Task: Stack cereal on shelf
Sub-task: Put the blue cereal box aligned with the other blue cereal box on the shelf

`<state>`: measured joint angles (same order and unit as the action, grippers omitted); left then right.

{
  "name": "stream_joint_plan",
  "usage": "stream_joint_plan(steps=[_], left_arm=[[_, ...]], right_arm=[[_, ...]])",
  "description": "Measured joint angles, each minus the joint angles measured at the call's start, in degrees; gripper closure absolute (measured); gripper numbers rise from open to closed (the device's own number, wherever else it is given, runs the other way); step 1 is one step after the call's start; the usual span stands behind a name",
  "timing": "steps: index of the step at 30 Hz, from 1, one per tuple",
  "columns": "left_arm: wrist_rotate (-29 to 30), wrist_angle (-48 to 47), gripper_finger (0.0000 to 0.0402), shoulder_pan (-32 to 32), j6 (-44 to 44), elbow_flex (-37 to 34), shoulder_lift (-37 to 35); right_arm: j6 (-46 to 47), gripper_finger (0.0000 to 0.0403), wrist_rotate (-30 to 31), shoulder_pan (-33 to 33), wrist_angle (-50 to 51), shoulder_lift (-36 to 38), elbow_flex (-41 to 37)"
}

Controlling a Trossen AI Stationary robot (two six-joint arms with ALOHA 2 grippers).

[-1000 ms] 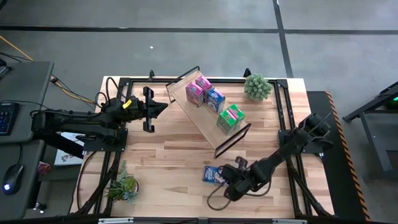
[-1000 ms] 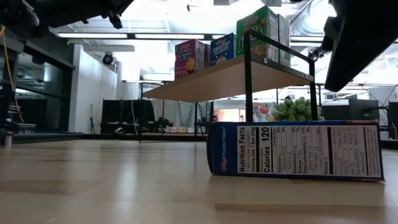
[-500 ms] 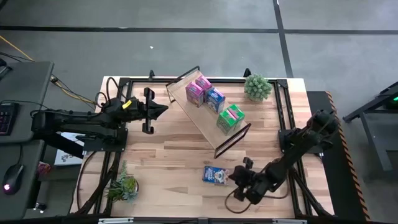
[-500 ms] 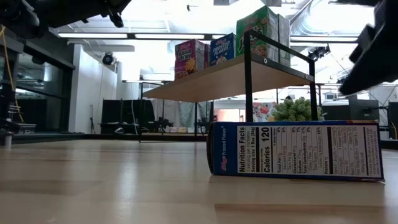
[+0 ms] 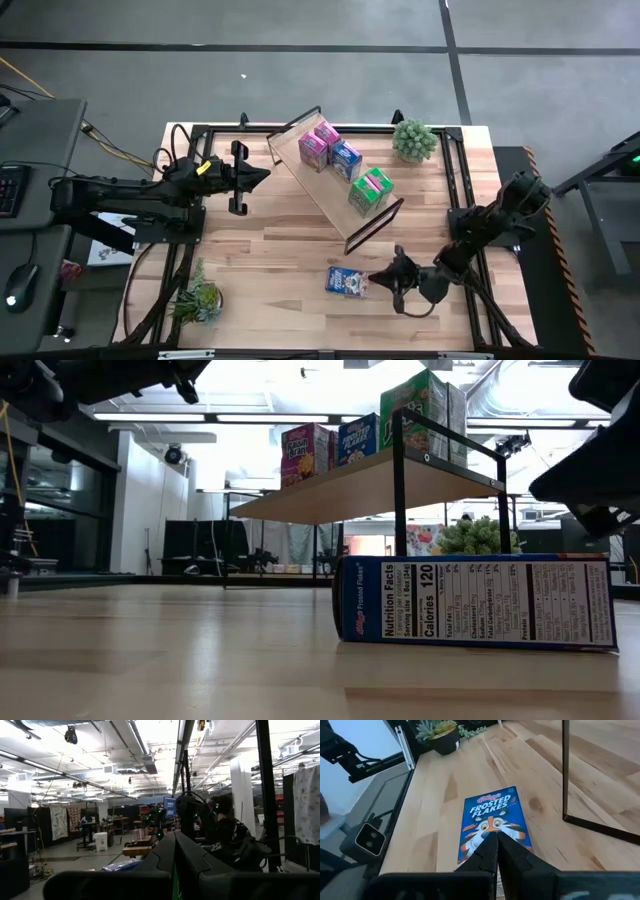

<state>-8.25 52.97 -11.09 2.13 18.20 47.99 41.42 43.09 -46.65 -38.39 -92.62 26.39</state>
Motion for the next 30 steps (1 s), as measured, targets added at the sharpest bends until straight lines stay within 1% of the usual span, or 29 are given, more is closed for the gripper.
stream_joint_plan(steps=[9, 13, 21, 30], left_arm=[[0.0, 0.0, 0.0402, 0.0, 0.1, 0.0, 0.0], [0.0, 0.0, 0.0402, 0.0, 0.1, 0.0, 0.0], [0.0, 0.0, 0.0401, 0.0, 0.1, 0.0, 0.0], [0.0, 0.0, 0.0402, 0.0, 0.1, 0.0, 0.0]], right_arm=[[-1.9, 0.0403, -1.8, 0.5, 1.3, -5.1, 3.2], [0.4, 0.0403, -2.6, 0.5, 1.8, -7.0, 3.4], [2.4, 0.0403, -2.6, -0.5, 3.0, -7.6, 3.5], [4.3, 0.0403, -0.3, -3.7, 6.1, -7.5, 3.5]])
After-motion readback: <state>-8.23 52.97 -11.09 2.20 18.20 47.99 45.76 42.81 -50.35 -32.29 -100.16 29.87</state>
